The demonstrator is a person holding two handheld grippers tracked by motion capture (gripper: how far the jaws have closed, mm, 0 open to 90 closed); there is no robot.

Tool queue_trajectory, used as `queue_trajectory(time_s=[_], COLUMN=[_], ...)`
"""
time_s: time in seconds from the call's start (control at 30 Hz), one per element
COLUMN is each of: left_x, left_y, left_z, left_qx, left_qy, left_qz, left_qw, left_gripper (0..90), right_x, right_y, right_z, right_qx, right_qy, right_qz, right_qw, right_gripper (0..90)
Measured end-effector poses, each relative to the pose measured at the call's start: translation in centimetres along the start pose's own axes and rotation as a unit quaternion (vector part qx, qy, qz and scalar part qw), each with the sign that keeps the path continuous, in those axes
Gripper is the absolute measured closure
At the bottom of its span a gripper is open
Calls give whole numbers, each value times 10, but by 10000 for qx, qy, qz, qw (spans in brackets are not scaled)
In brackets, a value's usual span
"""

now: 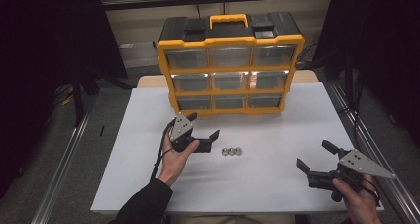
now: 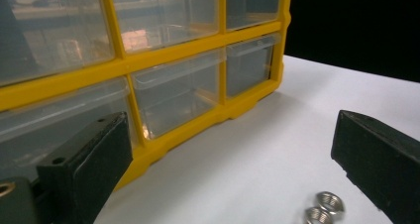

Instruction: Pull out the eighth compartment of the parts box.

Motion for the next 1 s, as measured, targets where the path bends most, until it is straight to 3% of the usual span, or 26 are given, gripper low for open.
queue_trajectory(time_s=[0.07,0.1,0.17,0.23,0.27,0.33,0.37,0.4,0.43,0.47,0.5,0.53,0.57,0.6,0.63,0.67,0.7,0.73,0.77,0.8,0.83,0.87,1.0], left_x=[1,1,1,1,1,3,3,5,6,7,8,9,10,11,11,11,12,12,13,14,15,17,20], left_y=[-4,-6,-11,-16,-19,-24,-24,-27,-28,-29,-31,-32,-34,-35,-37,-38,-40,-42,-43,-44,-45,-47,-51], left_z=[-1,-2,-4,-5,-7,-9,-9,-10,-11,-10,-9,-11,-11,-11,-11,-10,-12,-11,-12,-14,-13,-14,-14], left_qx=[-51,92,146,113,-1,7,184,11,-22,150,91,16,5,148,70,250,141,92,220,207,127,181,263], left_qy=[-5,-24,14,51,-35,-10,2,79,46,64,119,-7,35,74,32,65,-55,-23,-81,-151,-62,-48,-254], left_qz=[-18,-87,-87,-103,-73,-87,-163,-69,-74,-121,-39,-42,-47,-53,-30,-54,30,48,113,86,101,189,153], left_qw=[10000,9999,9999,9999,10000,10000,9997,9999,10000,9998,9999,10000,10000,9998,10000,9997,9999,9999,9997,9996,9998,9996,9992], left_gripper=[22,22,22,27,26,25,25,24,23,22,22,21,21,19,16,16,15,14,11,12,15,17,18], right_x=[0,0,0,0,0,0,-1,0,-1,-1,-1,-1,-1,-1,-1,-1,-1,-1,-1,-1,-1,-1,-1], right_y=[0,0,0,0,0,0,0,0,0,0,0,0,-1,-1,-1,-1,0,-1,-1,-1,-1,-1,-1], right_z=[0,0,0,1,1,1,1,1,1,1,1,1,1,2,2,2,2,2,2,2,2,2,2], right_qx=[-1,2,20,14,12,19,19,27,30,23,16,22,6,-1,14,18,16,13,11,-2,-15,-11,6], right_qy=[6,6,8,-6,-17,-12,-17,-11,-10,-5,-13,-18,-20,-18,-20,-16,-15,-9,-11,-19,-21,-21,-21], right_qz=[-4,-9,-33,-39,-36,-34,-38,-37,-42,-45,-45,-41,-26,-26,-34,-35,-35,-29,-33,-34,-41,-40,-35], right_qw=[10000,10000,10000,10000,10000,10000,10000,10000,10000,10000,10000,10000,10000,10000,10000,10000,10000,10000,10000,10000,10000,10000,10000], right_gripper=[0,1,0,1,1,1,1,0,0,1,1,1,1,1,1,1,1,1,1,1,1,1,1])
Point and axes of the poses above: each handheld gripper's, and its own axes: y roughly backward along the jaws, x roughly out of its top, z roughly to its right, the point moved 3 cm from there along -y, roughly forward along the jaws, and after that the axes turned 12 degrees about -z, right-handed, at the moved point
